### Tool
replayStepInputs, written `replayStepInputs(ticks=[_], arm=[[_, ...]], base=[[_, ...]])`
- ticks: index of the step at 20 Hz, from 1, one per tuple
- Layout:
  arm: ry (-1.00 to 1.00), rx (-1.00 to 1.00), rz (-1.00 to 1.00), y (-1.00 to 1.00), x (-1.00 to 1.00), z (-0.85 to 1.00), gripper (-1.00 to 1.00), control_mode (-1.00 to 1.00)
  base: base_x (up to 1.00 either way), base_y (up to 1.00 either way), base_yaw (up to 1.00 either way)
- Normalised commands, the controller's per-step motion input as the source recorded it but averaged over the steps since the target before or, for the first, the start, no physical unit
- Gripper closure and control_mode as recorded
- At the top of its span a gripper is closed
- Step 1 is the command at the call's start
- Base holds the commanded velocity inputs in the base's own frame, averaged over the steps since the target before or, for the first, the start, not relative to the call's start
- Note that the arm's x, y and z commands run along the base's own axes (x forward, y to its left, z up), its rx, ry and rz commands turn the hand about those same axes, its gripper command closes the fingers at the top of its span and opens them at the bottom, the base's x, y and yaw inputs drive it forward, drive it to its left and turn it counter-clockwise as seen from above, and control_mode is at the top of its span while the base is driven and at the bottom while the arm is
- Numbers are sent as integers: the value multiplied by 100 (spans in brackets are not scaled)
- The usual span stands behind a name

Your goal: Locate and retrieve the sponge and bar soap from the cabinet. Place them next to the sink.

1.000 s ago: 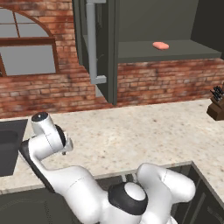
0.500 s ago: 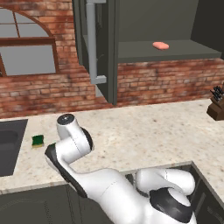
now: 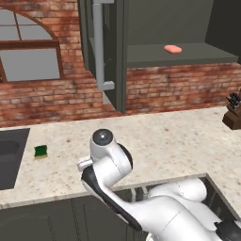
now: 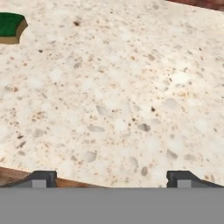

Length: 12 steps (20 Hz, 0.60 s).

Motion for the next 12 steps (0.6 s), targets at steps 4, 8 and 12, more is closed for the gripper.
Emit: replayStepInputs(ticks=[4, 8, 12], arm=[[-11, 8, 1, -84, -29, 31, -100, -100], [0, 10, -3, -86, -4, 23, -100, -100], [0, 17, -2, -85, 0, 17, -100, -100]], base=[[0, 0, 0], [0, 0, 0], [0, 0, 0]])
